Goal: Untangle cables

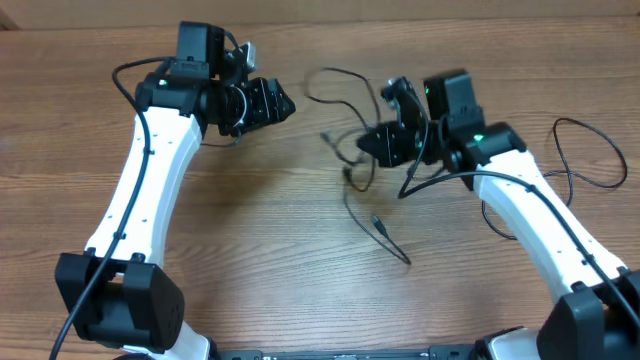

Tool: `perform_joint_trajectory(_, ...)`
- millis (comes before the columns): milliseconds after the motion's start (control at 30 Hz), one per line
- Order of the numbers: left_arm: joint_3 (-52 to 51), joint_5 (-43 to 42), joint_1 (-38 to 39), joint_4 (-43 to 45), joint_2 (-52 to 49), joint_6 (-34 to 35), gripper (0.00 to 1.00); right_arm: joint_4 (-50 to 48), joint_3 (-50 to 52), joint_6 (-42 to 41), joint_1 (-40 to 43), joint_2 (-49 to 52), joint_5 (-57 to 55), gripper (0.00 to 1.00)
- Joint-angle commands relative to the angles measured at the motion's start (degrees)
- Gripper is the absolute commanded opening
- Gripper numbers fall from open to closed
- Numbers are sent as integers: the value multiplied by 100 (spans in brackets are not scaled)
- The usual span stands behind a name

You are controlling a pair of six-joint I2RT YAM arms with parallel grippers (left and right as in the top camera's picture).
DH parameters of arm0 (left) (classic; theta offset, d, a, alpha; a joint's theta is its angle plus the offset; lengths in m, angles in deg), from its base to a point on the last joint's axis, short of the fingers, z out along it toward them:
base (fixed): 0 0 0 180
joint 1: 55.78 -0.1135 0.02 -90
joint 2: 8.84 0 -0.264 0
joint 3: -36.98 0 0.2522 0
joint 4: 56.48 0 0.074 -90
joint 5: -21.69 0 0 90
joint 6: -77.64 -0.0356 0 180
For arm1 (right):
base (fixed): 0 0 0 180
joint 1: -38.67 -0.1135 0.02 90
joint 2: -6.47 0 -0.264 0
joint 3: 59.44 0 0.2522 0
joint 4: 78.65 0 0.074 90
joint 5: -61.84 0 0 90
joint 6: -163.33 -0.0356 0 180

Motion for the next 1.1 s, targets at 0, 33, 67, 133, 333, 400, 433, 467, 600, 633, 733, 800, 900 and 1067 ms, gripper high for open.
perform_joint_trajectory(0,79,157,208,-129,61,-223,58,-61,-302,223,-24,-243,1217,4)
perform_joint_trajectory(33,79,149,271,-175,57,-334,57,-70,-302,223,-24,-243,1217,4)
perform_joint_trajectory(67,79,151,352,-234,57,-450,56,-68,-302,223,-24,-240,1217,4)
perform_joint_trajectory(133,79,140,494,-315,57,-599,57,-68,-299,223,-24,-240,1182,4)
perform_joint_trajectory(333,79,-1010,920,-345,57,-1886,71,-26,-299,197,-24,-240,739,4)
perform_joint_trajectory(400,79,-1200,1008,-358,57,-2192,73,-22,-299,197,-24,-240,723,4)
perform_joint_trajectory(433,79,-1209,1049,-374,57,-2317,74,-24,-299,197,-24,-240,699,4)
perform_joint_trajectory(467,79,-1204,1082,-393,57,-2415,74,-24,-299,197,-24,-240,678,4)
perform_joint_trajectory(600,79,-1193,1117,-610,57,-2765,71,24,-299,197,-24,-240,341,4)
perform_joint_trajectory(633,79,-1174,1115,-647,57,-2769,70,57,-299,197,-24,-240,144,4)
perform_joint_trajectory(733,79,-1139,1071,-656,57,-2767,70,168,-299,157,-24,-240,-625,4)
perform_joint_trajectory(800,81,-1141,1051,-638,57,-2767,70,212,-295,2,-24,-240,-1093,4)
perform_joint_trajectory(900,81,-1141,1049,-638,57,-2767,71,212,-295,-105,-24,-240,-1224,4)
perform_joint_trajectory(1067,81,-1499,1056,-538,57,-2767,71,210,-295,-103,-24,-240,-979,4)
